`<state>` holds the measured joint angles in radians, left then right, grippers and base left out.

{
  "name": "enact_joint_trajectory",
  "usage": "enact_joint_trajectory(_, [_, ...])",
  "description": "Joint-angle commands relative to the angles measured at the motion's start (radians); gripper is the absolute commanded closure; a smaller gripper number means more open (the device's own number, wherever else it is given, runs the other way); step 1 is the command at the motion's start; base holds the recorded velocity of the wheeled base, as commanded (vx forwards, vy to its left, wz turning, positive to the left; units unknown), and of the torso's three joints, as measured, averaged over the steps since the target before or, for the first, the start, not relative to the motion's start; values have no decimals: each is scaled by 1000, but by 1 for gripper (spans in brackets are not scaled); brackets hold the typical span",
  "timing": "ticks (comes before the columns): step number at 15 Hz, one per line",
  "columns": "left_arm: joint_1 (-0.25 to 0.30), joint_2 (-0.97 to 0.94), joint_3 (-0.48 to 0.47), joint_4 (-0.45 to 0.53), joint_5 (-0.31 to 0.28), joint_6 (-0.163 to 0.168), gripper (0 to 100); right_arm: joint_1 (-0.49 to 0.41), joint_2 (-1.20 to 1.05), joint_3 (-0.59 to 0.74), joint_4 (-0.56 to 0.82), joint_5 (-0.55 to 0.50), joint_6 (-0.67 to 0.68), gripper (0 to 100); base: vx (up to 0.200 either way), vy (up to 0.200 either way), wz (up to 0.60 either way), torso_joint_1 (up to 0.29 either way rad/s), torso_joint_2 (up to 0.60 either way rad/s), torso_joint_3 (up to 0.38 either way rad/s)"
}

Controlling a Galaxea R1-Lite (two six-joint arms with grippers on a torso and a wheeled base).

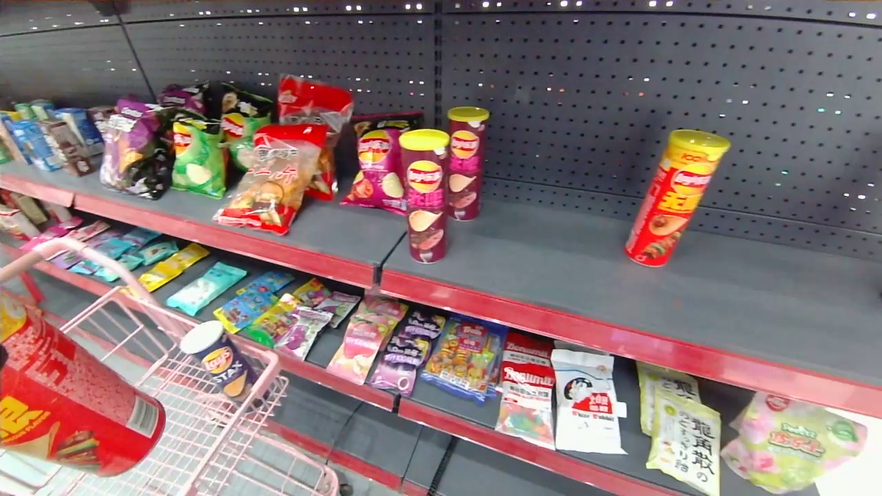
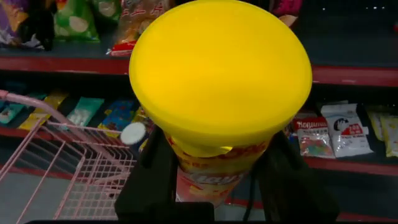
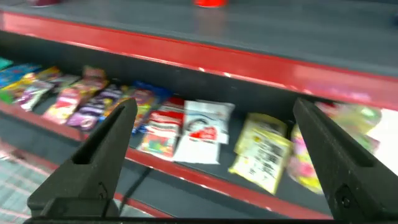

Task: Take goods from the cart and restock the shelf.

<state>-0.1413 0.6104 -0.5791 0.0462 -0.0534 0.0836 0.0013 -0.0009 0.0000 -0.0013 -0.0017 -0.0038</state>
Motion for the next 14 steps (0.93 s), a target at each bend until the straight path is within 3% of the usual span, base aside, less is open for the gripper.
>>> enact_joint_trajectory(1, [0,0,5,1,-2,1,100,0,1,0,0,0,-1,0,0,0,-600,2,-2,2])
enact_joint_trajectory(5, [-3,-28,42,6,-9,1,100,0,1,0,0,0,-1,0,0,0,-600,2,-1,4])
enact_joint_trajectory(7, [-3,-37,56,6,-9,7,100,0,1,0,0,0,1,0,0,0,0,0,0,0])
enact_joint_trajectory(11, [-1,-41,65,8,-9,76,100,0,1,0,0,3,1,0,0,0,0,0,0,0])
enact_joint_trajectory(14, [-3,-55,82,6,-9,81,100,0,1,0,0,5,1,0,133,0,0,0,2,3])
